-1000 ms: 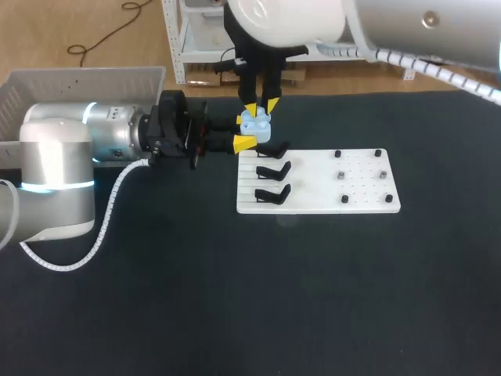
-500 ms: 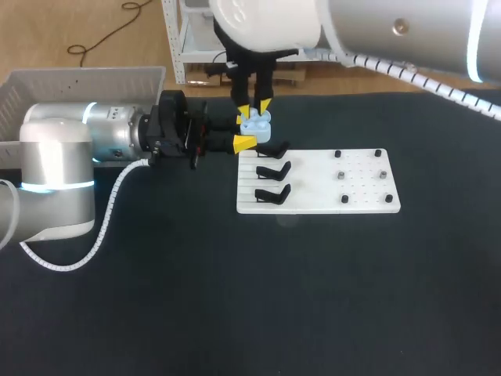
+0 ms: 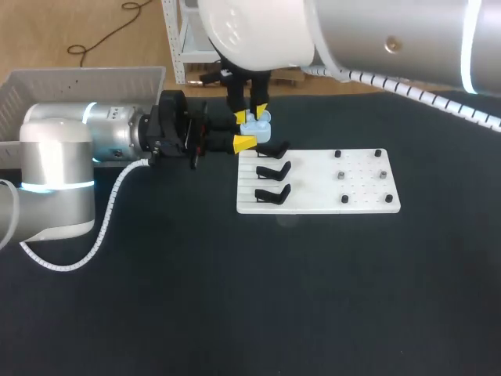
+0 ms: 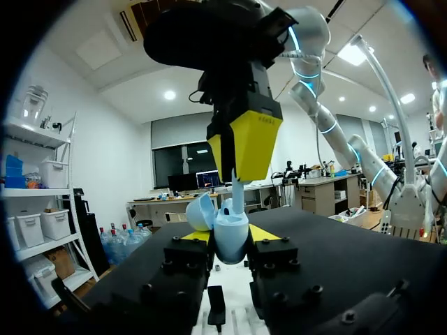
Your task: Pick up each earbud case from the left stands, insert the matching earbuds, close the lid, and place the case in the box.
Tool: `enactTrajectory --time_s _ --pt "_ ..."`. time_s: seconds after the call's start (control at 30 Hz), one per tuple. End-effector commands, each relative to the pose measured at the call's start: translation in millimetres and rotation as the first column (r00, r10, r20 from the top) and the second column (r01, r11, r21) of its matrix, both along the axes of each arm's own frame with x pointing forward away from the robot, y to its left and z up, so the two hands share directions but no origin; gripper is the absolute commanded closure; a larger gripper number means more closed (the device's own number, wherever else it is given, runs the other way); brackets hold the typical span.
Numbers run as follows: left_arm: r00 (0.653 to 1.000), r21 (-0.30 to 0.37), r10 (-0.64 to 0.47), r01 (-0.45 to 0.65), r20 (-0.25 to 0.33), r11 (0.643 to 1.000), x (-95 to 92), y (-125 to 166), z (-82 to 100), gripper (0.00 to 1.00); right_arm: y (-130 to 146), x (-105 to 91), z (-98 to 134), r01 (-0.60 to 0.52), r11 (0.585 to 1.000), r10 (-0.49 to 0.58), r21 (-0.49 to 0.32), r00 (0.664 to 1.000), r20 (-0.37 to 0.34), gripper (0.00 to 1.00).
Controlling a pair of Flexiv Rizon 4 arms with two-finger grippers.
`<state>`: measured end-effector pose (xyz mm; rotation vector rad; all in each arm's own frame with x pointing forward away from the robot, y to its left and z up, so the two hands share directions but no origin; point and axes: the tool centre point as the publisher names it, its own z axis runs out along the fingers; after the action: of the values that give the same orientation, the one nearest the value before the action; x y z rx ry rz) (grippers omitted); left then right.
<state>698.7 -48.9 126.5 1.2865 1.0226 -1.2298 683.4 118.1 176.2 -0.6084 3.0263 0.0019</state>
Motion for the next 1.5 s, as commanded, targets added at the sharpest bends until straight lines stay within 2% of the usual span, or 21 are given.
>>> enactTrajectory --time_s 0.03,1.5 --pt "1.000 -0.002 0.004 -0.004 0.003 1.000 -0.7 -0.4 -0.8 1.00 -3.1 -1.1 -1.3 0.003 1.000 -0.003 0.006 1.000 0.007 1.00" --pt "1.000 -0.002 0.004 -0.004 0.003 1.000 -0.7 -0.4 -0.8 1.00 2.3 3.8 -7.7 -0.008 1.000 0.008 0.000 1.000 0.001 1.00"
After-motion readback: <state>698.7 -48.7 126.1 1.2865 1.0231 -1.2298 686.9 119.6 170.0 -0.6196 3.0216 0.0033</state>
